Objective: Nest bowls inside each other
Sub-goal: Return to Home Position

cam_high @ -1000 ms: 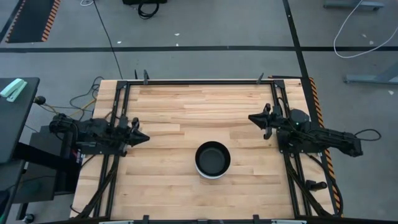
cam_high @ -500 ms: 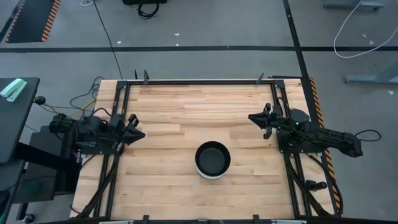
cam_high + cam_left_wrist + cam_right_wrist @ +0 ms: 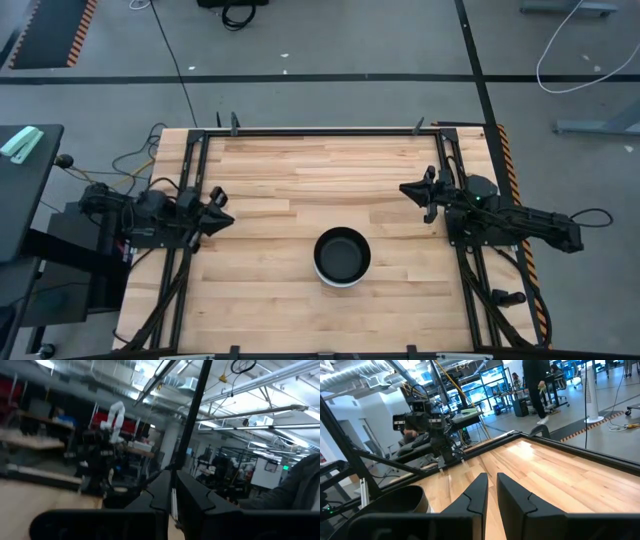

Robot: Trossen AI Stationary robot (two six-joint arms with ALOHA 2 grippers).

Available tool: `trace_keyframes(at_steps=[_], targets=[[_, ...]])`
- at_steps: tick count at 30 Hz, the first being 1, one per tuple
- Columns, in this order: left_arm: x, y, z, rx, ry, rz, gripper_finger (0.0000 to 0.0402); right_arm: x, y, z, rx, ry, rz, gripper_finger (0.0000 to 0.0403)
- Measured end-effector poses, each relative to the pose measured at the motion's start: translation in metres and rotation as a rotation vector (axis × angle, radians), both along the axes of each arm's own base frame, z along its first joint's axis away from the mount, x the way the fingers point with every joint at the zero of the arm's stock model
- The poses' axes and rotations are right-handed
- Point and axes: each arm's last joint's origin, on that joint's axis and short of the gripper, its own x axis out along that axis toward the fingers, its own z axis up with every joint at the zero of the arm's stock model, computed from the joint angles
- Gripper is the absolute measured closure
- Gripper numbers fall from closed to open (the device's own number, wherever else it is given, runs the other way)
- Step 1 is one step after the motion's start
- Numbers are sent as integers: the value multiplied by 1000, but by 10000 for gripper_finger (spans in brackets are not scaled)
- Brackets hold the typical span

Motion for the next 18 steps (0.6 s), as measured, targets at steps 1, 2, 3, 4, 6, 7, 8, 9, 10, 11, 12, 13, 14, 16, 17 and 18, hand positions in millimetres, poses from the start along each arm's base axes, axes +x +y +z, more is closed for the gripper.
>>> trace_keyframes(at_steps=[1, 2, 3, 4, 6, 7, 8, 9, 10, 11, 12, 13, 14, 16, 17, 18], targets=[[0, 0, 1, 11, -13, 4, 364, 0, 0, 0, 1, 0, 1, 354], [-1, 0, 2, 23, -30, 0, 363, 0, 0, 0, 1, 0, 0, 354], [-2, 0, 3, 32, -39, -2, 362, 0, 0, 0, 2, 0, 0, 354], [-2, 0, 3, 34, -42, -3, 361, 0, 0, 0, 5, 0, 1, 354], [-1, 0, 1, 38, -29, -2, 361, 0, 0, 0, 5, -1, 1, 354], [0, 0, 0, 40, -19, -2, 362, 0, 0, 0, 5, -1, 1, 354], [0, 0, -1, 44, -8, -2, 363, 0, 0, 0, 5, -1, 1, 354], [0, -1, -2, 47, -2, -2, 365, 0, 0, 0, 4, -1, 1, 354], [0, -1, -2, 56, 4, 1, 366, 0, 0, 0, 3, 0, 0, 354], [1, -1, -3, 71, 11, 5, 368, 0, 0, 0, 0, 1, 0, 354], [1, -1, -4, 84, 23, 8, 369, 0, 0, 0, -2, 1, 1, 354], [2, -1, -6, 101, 39, 12, 371, 0, 0, 0, -7, 3, 0, 354], [2, -1, -8, 111, 59, 12, 372, 0, 0, 0, -15, 5, 0, 354], [3, -1, -13, 122, 107, 15, 374, 0, 0, 0, -26, 8, -1, 354], [4, -1, -15, 120, 136, 19, 374, 0, 0, 0, -27, 7, -1, 354], [5, -1, -18, 109, 167, 22, 373, 0, 0, 0, -29, 8, -1, 354]])
